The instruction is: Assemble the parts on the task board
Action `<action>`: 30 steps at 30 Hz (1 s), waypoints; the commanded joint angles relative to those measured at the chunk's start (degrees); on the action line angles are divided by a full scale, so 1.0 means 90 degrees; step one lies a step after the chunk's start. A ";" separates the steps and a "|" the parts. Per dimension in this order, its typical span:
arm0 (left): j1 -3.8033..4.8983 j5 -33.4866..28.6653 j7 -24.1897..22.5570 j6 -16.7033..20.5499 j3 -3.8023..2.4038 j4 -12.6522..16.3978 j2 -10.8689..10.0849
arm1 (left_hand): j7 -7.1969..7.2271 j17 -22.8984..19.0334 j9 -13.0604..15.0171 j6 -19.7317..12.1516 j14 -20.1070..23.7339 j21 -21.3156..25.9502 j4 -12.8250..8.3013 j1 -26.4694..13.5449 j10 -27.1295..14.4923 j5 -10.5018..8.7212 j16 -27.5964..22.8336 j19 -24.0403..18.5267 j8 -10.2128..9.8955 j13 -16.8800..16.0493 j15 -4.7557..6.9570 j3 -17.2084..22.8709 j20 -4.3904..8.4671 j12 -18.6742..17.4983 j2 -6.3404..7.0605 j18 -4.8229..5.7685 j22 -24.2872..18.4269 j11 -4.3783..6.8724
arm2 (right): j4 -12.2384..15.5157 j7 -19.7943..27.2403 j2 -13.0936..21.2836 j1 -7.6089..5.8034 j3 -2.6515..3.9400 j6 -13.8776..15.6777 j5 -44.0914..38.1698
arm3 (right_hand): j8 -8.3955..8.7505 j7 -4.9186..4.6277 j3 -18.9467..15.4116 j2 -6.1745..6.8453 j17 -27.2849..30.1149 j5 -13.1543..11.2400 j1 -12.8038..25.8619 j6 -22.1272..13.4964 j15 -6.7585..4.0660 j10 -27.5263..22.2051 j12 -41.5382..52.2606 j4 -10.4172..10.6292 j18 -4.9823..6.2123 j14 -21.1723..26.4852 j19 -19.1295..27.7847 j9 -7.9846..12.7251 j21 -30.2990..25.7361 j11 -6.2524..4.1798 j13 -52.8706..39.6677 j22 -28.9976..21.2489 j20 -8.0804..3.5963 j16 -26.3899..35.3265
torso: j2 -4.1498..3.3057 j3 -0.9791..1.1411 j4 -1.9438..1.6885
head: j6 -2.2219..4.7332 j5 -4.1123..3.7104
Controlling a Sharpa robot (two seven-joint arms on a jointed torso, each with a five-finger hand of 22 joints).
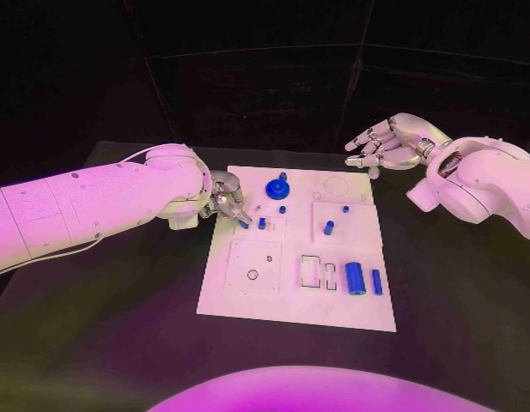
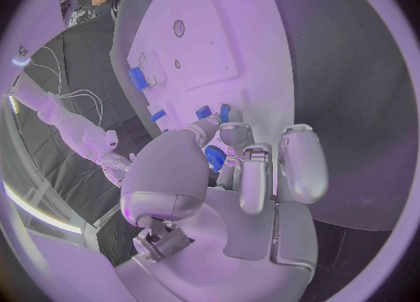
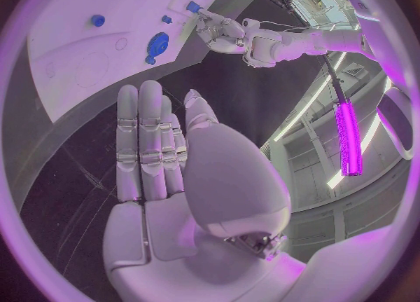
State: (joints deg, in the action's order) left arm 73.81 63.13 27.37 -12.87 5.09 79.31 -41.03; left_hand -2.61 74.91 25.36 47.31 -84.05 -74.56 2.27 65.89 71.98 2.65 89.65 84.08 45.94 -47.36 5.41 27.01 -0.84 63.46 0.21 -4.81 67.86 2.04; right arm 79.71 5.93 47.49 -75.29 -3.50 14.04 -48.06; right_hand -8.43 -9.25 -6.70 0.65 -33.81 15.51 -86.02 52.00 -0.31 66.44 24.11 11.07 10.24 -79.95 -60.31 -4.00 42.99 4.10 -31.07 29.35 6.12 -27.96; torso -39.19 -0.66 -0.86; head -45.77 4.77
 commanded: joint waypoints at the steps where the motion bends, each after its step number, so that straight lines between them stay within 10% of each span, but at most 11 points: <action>1: 0.0001 0.0049 0.0054 -0.0250 0.0002 -0.0003 -0.0001 | 0.0038 0.1676 0.0006 -0.0011 -0.0661 0.0029 -0.0741 0.0057 0.0039 0.0021 0.0039 0.0000 0.0019 -0.0002 0.0011 0.0769 0.0029 -0.0006 -0.0007 0.0029 0.0000 -0.0003 | 0.0004 0.0055 0.0002 -0.0012 0.0003 -0.0034 -0.0007 | -0.0020 0.0004 -0.0021 -0.0041 -0.0009 0.0022 -0.0003 -0.0021 0.0016 0.0008 -0.0041 0.0033 0.0029 -0.0039 -0.0063 0.0000 -0.0033 0.0003 -0.0011 -0.0006 -0.0002 0.0019 | 0.0002 0.0000 -0.0003 | -0.0007 -0.0003; 30: -0.0001 -0.0001 0.0082 -0.0306 0.0007 -0.0250 0.0200 | 0.0074 0.1676 0.0028 0.0138 -0.0661 0.0020 -0.0430 -0.0417 0.0120 0.0017 0.0039 0.0008 0.0095 -0.0040 0.0019 0.0696 0.0028 0.0041 0.0080 0.0032 0.0030 0.0013 | 0.0017 0.0056 -0.0005 -0.0012 0.0003 -0.0027 -0.0007 | -0.0020 0.0004 -0.0021 -0.0041 -0.0009 0.0022 -0.0003 -0.0021 0.0016 0.0008 -0.0041 0.0033 0.0029 -0.0039 -0.0063 0.0000 -0.0033 0.0003 -0.0011 -0.0006 -0.0002 0.0019 | -0.0001 0.0002 0.0000 | -0.0040 -0.0006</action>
State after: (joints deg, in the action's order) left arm 73.92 63.19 27.71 -14.32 5.03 77.18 -39.30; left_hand -2.13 74.91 25.55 48.35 -84.05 -74.56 0.47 62.61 72.50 2.44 89.65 84.07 46.44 -47.67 5.41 31.02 -0.84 63.46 0.87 -4.81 68.09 2.15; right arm 79.78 5.95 47.44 -75.29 -3.50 14.01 -48.06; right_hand -8.43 -9.25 -6.70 0.65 -33.80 15.51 -86.02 52.00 -0.31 66.44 24.11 11.07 10.24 -79.95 -60.31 -4.00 42.99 4.09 -31.10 29.36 6.12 -27.96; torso -39.19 -0.62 -0.85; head -46.08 4.71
